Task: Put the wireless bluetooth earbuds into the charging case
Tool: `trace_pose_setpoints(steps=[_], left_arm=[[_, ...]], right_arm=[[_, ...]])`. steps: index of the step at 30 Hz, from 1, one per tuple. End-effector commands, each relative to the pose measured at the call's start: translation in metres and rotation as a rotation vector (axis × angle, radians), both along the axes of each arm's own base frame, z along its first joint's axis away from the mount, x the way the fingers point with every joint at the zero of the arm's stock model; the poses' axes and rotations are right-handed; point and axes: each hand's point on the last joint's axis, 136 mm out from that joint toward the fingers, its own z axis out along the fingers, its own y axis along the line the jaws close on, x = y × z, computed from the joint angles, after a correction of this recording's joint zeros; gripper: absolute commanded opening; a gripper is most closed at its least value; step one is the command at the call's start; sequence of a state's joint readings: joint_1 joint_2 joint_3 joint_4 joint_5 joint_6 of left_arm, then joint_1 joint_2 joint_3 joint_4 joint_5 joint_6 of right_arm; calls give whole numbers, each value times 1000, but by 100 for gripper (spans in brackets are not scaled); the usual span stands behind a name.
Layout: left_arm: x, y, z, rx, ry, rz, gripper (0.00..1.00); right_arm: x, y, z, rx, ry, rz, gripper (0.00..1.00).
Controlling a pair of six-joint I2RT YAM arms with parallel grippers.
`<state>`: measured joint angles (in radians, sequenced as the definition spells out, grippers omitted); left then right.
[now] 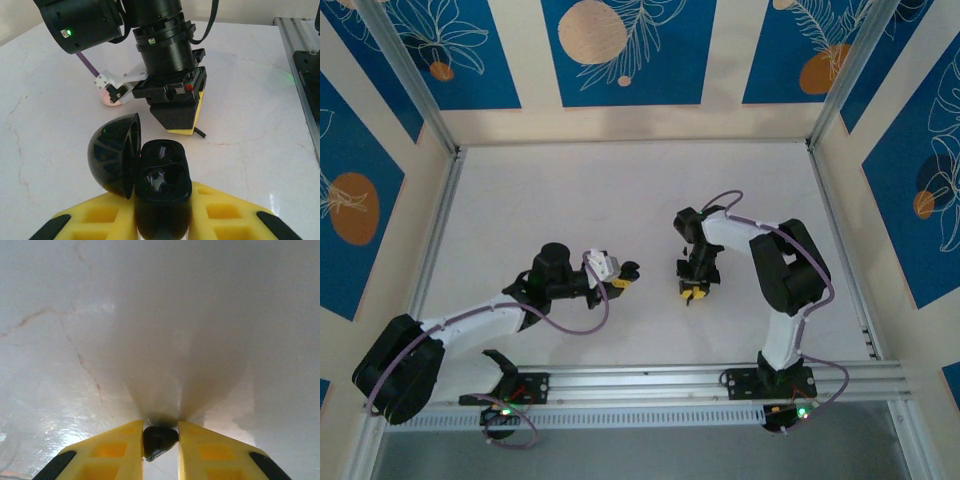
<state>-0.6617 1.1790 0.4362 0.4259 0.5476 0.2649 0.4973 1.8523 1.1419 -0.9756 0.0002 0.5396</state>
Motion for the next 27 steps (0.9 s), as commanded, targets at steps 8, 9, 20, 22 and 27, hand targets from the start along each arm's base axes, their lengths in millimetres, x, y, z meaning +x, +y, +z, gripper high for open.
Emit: trace_pose_setpoints(steps=[8,9,20,22,27], left_arm=[[6,-8,1,-21,-28,7,24],[6,-10,1,-29,-27,3,24],[22,-31,-13,-119,-4,30,23],[27,-33,-16,-125,-9,49,23],[38,-37,-21,-142,-32,98,23]], right_arm=[[9,11,32,90,-163,-67,19],[13,11,35,98,-193,-75,19],[48,24,88,260,-534,-125,18],[52,27,96,285,-576,-129,18],[58,41,114,346,-674,-104,17]])
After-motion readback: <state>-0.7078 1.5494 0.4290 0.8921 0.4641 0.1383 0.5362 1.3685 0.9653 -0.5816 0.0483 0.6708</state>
